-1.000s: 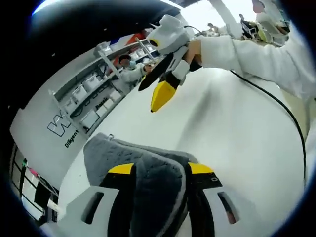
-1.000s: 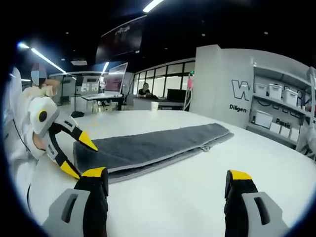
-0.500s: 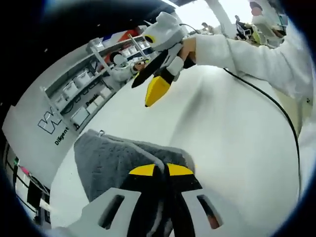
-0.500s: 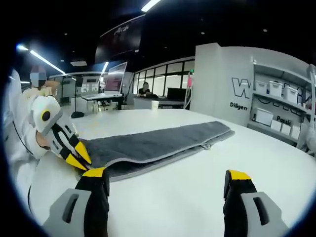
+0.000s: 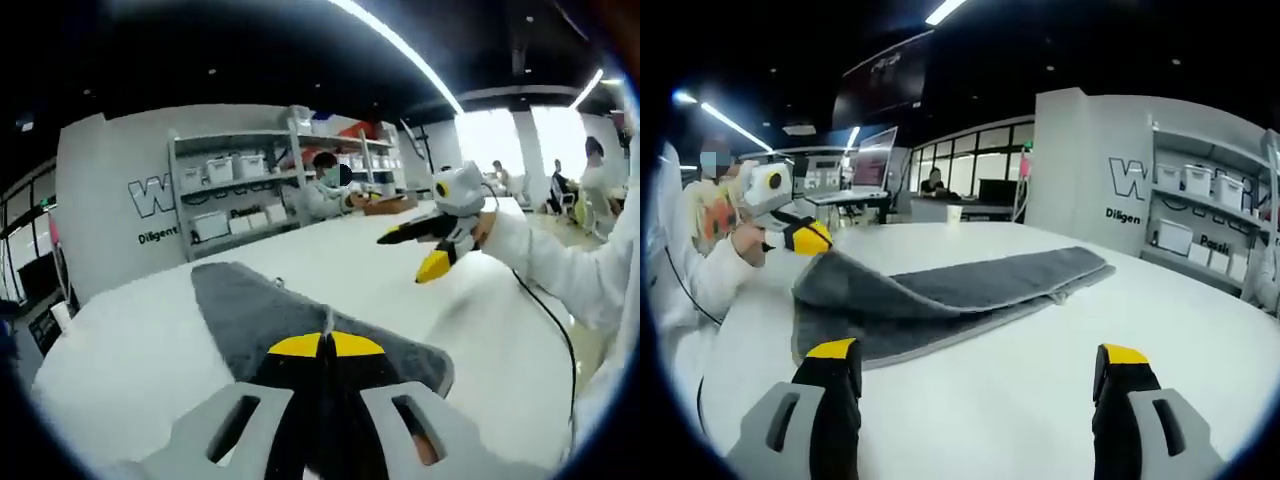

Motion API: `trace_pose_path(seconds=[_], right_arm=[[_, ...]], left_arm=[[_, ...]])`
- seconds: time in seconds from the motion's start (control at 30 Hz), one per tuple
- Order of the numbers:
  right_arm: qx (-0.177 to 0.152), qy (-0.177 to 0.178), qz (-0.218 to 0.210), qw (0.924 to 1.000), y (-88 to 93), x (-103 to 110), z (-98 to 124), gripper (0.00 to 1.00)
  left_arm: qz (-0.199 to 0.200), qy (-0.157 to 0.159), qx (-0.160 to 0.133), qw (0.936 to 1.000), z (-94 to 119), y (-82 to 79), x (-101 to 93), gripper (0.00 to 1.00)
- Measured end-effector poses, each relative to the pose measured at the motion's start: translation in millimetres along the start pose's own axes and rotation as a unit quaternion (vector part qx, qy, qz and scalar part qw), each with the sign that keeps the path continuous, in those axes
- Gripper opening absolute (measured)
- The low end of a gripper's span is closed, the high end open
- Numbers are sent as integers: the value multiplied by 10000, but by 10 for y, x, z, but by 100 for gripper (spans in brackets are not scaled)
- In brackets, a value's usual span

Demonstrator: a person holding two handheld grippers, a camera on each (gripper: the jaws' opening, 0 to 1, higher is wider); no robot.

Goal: Open the folded towel by lifting each exposed corner and separating the folded layers until the towel lies flat within the target outline without major curled edges

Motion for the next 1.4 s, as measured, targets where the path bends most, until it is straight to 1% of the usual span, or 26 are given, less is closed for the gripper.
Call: trace_pose_path(seconds=[0.17,0.2,0.27,0.4,0.67,0.87,0.93,1.0,1.13,1.2,1.23,1.33,1.4], right_arm=[[10,5,-2,10000,5,-6,-5,97],[8,5,-3,10000,4,-7,-5,97],[8,1,-19,10000,9,-7,-9,97],[50,-11,-23,10000,22,0,-20,97],[92,-60,4,9999,28,17,-39,97],[108,-72,2,9999,34,22,-41,96],[121,-84,0,9999,37,29,-44,96],[130,-89,1,9999,39,32,-46,96],[138,-103,-3,9999,43,30,-52,96],[150,-104,0,9998,47,30,-53,96],[151,-107,-2,9998,48,32,-53,96],[151,-110,-12,9998,51,27,-54,96],[152,-115,-21,9998,54,25,-56,96]], left_arm=[[-40,-459,-91,9989,170,-47,231,1],[-18,-507,-112,9986,194,-52,261,1],[-16,-750,-159,9971,288,-71,387,1],[-16,-1008,-170,9948,398,-68,527,1],[-37,-1549,-32,9879,643,8,801,0],[16,-1811,119,9834,750,111,902,0],[-69,-2034,206,9789,803,132,945,0],[-78,-2093,233,9775,837,153,968,0],[13,-2056,301,9782,865,191,987,0],[73,-1982,295,9797,864,196,988,0],[170,-1912,251,9811,865,196,984,0],[265,-1834,201,9825,865,191,979,0],[376,-1727,150,9841,865,185,977,0]])
Point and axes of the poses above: the point that each gripper's makers call its tool centre point, and the gripper's own axes: z roughly backward along the fingers, x roughly to its left, y roughly out of its underside, the point moved 8 cm from there along z, roughly backward along the fingers, and after that the axes turned 15 degrees about z, right-handed, at the moved point
